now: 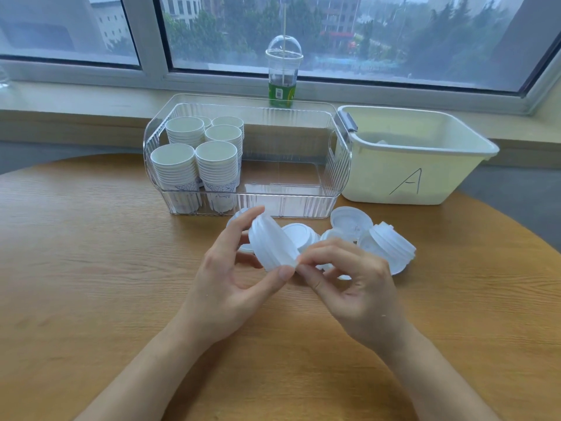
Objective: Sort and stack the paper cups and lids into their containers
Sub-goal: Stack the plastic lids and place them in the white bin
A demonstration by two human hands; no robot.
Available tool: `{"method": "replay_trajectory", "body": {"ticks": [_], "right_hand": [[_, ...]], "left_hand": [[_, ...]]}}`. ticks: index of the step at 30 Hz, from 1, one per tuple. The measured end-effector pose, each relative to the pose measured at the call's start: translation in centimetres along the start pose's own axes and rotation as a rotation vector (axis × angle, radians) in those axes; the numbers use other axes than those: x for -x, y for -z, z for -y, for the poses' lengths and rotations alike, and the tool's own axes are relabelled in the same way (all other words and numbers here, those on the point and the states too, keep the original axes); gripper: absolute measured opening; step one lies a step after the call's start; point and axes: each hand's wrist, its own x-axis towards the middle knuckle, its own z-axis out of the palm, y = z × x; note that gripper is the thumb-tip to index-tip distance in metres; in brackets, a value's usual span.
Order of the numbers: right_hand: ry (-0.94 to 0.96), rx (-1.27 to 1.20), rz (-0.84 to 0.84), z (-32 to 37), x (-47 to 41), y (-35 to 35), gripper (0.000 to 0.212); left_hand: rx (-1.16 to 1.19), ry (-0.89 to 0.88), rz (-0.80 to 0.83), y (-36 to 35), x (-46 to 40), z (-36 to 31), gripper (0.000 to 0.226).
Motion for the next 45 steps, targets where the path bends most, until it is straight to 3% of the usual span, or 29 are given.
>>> {"method": "replay_trajectory", "body": {"ticks": [8,12,17,20,27,38,45], "right_hand": [[0.007,0.042,0.142,-0.9,0.0,0.2,0.01],[-0.137,-0.012,0.219,-0.9,-0.1,1.2,0.013],[-0.372,-0.215,0.257,-0.2,-0.5,2.4,0.064],[-0.39,-0.227,0.305,0.1,-0.4,2.4,0.076],[-0.349,-0.222,0.303,0.6,-0.8,3.3,0.08],[-0.314,-0.149,0.289,0.4,-0.8,2.6,0.08],[-0.234,0.14,0.076,-0.9,-0.9,4.3,0.077]], "left_hand": [[0.072,-0.026,0.044,0.0,0.0,-0.5,0.076],[0.002,-0.025,0.06,0.0,0.2,-0.4,0.069],[-0.13,-0.124,0.119,-0.2,0.2,-1.1,0.076],[-0.162,-0.169,0.186,-0.5,0.3,-1.4,0.081],[-0.084,-0.131,0.177,-0.3,0.2,-1.4,0.086],[-0.118,-0.225,0.202,-0.4,0.0,-1.7,0.077],[-0.163,-0.141,0.098,0.4,-0.1,-0.6,0.074]]}}
